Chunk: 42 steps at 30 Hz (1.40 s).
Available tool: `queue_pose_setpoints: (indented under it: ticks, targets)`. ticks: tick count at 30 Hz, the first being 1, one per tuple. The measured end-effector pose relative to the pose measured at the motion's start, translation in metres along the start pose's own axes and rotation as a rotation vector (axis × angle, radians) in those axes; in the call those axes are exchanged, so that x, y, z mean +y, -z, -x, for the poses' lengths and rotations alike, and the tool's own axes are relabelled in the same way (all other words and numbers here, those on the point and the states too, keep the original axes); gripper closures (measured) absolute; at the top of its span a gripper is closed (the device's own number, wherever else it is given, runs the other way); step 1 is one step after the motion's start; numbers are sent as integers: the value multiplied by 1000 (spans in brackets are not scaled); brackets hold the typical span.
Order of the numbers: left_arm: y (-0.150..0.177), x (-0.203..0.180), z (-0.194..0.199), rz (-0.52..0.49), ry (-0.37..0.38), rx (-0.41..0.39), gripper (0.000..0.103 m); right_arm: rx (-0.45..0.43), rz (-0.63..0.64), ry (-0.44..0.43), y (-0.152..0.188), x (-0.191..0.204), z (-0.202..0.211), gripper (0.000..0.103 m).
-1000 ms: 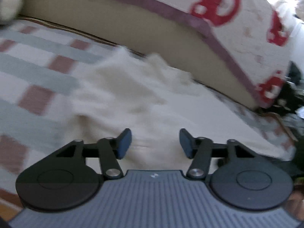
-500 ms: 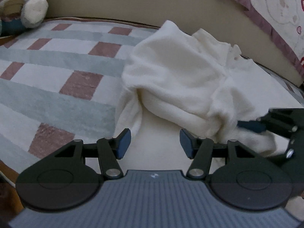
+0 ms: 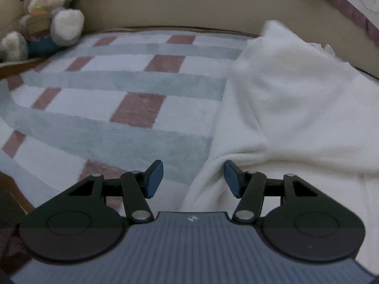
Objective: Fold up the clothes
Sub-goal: 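Grasp the fleece hem with the right gripper while the left gripper pinches the side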
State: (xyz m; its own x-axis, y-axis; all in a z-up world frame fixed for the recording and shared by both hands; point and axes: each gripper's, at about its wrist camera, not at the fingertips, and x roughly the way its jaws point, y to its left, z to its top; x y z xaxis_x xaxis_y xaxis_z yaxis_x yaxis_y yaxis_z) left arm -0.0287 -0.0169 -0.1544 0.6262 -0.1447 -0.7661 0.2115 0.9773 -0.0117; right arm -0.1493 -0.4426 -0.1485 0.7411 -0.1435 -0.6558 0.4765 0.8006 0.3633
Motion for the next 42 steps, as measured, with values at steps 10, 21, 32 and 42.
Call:
queue_pose_setpoints:
  ticks: [10,21,32,42]
  targets:
    - [-10,-41,20,-197,137,-108,42,78,-137,-109,28,-45,-23,47]
    - [2,-120,-25,-625,-82,-61,36,68,-114,-231,30,-40,-22,35]
    - [-20,-83,0,-351,-160,-251,93,146,-48,-35,30,-32,-28,31]
    - [-16,-3,-32,-22,-110,-39,76,189,-5,39,34,-26,-22,87]
